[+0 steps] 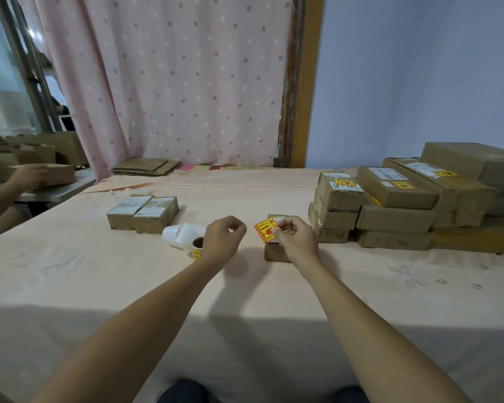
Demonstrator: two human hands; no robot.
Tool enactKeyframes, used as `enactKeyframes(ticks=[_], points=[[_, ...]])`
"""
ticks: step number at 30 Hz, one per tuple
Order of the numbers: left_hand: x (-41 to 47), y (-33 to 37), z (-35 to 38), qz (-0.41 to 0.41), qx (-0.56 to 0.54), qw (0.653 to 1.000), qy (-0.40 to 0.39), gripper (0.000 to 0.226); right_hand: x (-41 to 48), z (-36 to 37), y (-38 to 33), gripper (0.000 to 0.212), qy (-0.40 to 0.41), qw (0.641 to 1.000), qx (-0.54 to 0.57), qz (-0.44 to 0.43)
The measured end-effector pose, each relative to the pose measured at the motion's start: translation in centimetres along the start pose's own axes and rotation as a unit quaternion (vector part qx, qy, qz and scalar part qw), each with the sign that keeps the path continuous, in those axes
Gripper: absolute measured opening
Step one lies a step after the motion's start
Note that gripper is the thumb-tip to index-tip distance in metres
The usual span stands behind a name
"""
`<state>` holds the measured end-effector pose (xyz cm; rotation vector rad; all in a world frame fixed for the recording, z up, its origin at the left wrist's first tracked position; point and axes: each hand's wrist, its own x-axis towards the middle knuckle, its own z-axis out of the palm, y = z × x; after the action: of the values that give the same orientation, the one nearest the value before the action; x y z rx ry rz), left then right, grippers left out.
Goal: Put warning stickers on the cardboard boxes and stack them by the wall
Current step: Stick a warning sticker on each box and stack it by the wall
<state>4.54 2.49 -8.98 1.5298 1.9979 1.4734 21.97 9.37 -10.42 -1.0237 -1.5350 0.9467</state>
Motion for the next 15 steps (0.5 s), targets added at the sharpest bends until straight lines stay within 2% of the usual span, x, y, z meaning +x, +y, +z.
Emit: enactKeyframes(ticks=[7,11,15], points=[[1.0,1.0,3.7,-0.039,-0.114,0.990,-0.066,0.009,1.0,-2.9,0.9,0.015,-0.026,1.000,-0.011,0.008],[1.2,1.0,5.3,-0.045,-0.119,0.988,-0.091,0.008,1.9,-4.1,1.2,0.014,-0.023,0.999,-0.030,-0.002],[1.1,1.4,6.4,-0.051,-0.113,0.989,-0.079,0.008,3.0,-4.0,1.6,0.020,-0.012,0.999,-0.041,-0.005]])
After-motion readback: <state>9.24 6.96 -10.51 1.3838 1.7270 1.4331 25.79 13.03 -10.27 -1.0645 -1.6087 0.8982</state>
